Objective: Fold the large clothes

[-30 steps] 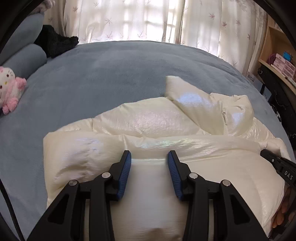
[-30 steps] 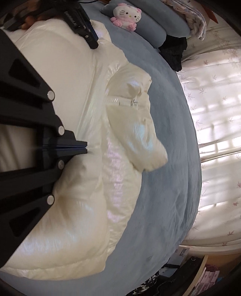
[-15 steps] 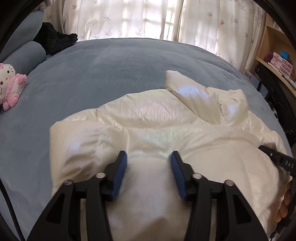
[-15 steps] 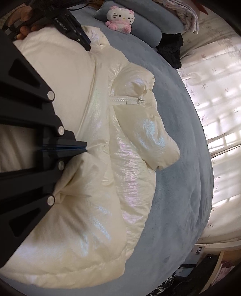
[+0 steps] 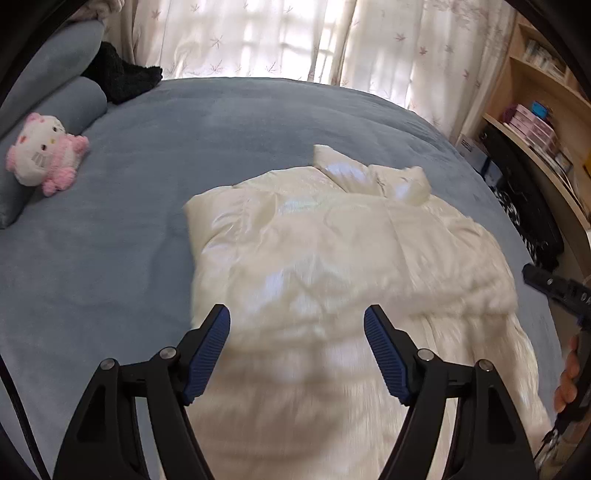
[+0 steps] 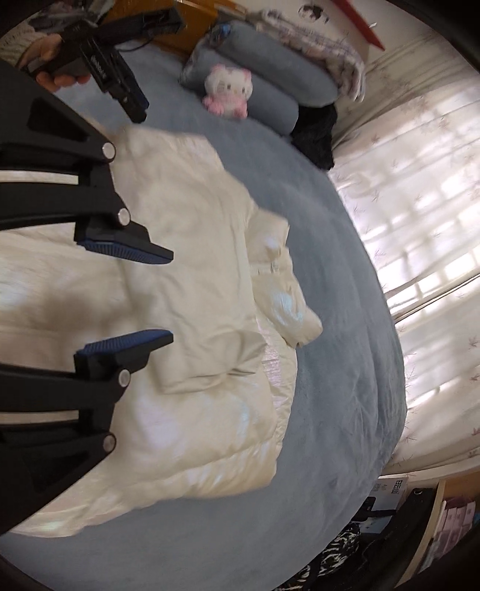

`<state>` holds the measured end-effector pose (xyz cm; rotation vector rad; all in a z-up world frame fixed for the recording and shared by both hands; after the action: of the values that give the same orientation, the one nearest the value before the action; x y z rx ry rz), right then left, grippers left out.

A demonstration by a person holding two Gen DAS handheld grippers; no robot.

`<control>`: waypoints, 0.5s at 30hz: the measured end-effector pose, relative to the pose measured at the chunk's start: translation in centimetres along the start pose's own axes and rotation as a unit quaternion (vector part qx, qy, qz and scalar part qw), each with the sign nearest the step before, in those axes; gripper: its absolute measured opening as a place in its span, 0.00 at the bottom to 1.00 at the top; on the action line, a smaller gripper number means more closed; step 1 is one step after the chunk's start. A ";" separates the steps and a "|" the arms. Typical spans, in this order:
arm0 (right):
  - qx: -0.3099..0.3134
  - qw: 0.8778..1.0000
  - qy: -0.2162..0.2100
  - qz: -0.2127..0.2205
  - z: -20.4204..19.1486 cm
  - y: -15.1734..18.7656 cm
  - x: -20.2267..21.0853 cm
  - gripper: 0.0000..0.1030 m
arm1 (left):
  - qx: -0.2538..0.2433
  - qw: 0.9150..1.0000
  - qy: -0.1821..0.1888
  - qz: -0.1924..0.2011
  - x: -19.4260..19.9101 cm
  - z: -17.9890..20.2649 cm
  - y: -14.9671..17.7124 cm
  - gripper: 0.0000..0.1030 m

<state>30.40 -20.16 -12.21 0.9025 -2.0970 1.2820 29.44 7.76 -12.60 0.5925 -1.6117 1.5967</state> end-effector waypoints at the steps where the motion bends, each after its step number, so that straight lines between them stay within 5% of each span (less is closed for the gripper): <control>1: 0.002 1.000 -0.004 0.004 -0.2 0.4 1.2 0.36 | -0.002 1.000 -0.002 0.003 1.3 0.1 0.7 0.73; 10: 0.032 0.998 -0.012 0.043 0.0 5.1 11.3 0.38 | 0.005 1.000 0.016 0.018 9.5 0.0 5.5 0.74; 15: 0.047 0.998 -0.012 0.041 1.0 7.9 14.0 0.59 | 0.012 0.999 0.038 0.008 12.0 -0.7 9.6 0.74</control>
<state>15.30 -22.28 -7.06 0.8828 -2.1271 1.4304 14.98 11.72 -9.20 0.5262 -1.5481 1.6330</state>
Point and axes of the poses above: each gripper's, at about its wrist camera, not at the fingertips, and x roughly against the way its jaws point, z to its right, y to its underside, the point moved 8 cm from there along -x, roughly the way its jaws point, and after that the axes turned 9 degrees about -x, right-handed, at the moved point
